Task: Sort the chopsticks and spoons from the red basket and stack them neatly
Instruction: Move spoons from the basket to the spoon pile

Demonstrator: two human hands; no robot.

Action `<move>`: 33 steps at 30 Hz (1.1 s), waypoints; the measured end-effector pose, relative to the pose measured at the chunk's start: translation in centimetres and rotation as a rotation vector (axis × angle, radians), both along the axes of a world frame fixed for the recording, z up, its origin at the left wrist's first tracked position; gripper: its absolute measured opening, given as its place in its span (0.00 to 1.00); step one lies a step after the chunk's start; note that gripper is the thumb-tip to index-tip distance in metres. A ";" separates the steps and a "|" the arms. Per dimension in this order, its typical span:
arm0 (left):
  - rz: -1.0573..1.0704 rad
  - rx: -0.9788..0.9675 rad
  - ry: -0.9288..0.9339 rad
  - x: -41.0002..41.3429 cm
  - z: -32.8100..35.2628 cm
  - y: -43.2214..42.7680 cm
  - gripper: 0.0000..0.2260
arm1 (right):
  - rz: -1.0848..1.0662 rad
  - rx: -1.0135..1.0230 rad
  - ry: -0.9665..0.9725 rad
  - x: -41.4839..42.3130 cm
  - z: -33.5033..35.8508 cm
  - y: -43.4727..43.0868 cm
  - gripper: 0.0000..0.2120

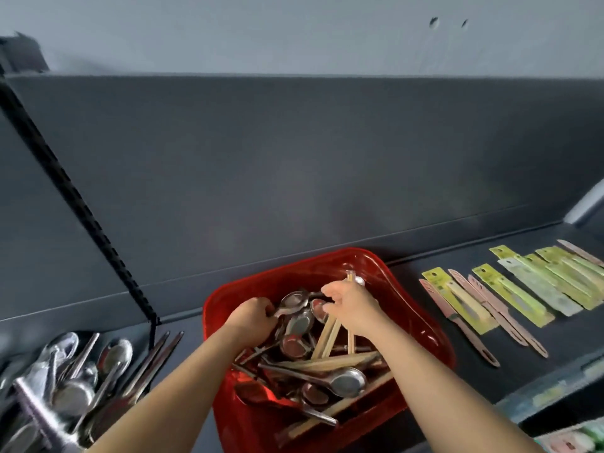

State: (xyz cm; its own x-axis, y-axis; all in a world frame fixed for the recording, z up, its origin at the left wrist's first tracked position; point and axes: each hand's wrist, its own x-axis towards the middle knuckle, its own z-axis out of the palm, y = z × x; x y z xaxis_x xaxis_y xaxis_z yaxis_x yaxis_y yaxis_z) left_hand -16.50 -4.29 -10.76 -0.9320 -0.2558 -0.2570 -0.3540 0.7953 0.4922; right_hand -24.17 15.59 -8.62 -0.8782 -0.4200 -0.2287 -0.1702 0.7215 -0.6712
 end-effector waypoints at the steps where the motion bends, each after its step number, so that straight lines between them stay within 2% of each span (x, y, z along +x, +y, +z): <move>1: 0.026 0.011 0.023 0.1 0.2 0.0 0.08 | 0.034 0.033 0.016 -0.4 -0.1 -0.5 0.20; 4: 0.088 0.033 0.094 0.2 0.9 -0.1 0.12 | 0.131 0.137 0.064 -1.5 -0.6 -1.3 0.17; 8: 0.151 0.035 0.113 0.7 0.8 0.7 0.16 | 0.216 0.279 0.128 -2.9 -0.6 -1.0 0.06; 12: 0.216 -0.014 0.054 1.0 -0.1 1.3 0.19 | 0.228 0.251 0.142 -4.0 -0.1 0.1 0.03; 14: 0.261 -0.005 0.025 0.9 -0.3 1.5 0.21 | 0.207 0.228 0.146 -4.3 0.0 0.8 0.05; 18: 0.276 -0.057 -0.011 0.6 -0.4 1.7 0.26 | 0.123 0.011 0.145 -4.7 -0.3 2.1 0.05; 21: 0.229 -0.103 -0.055 0.5 -0.3 2.2 0.21 | 0.111 -0.144 0.173 -4.8 0.0 2.7 0.07; 24: 0.179 -0.108 -0.080 0.4 -0.3 2.6 0.14 | 0.103 -0.156 0.261 -4.9 0.6 2.8 0.09; 26: 0.193 -0.082 -0.074 0.5 -0.1 2.7 0.14 | 0.101 -0.103 0.310 -5.1 1.0 2.7 0.08; 29: 0.271 -0.009 -0.004 0.8 0.5 2.4 0.13 | 0.049 -0.131 0.334 -5.5 1.4 2.5 0.06; 33: 0.296 0.079 0.202 1.3 2.4 1.9 0.05 | -0.011 -0.480 0.120 -5.4 2.7 1.8 0.06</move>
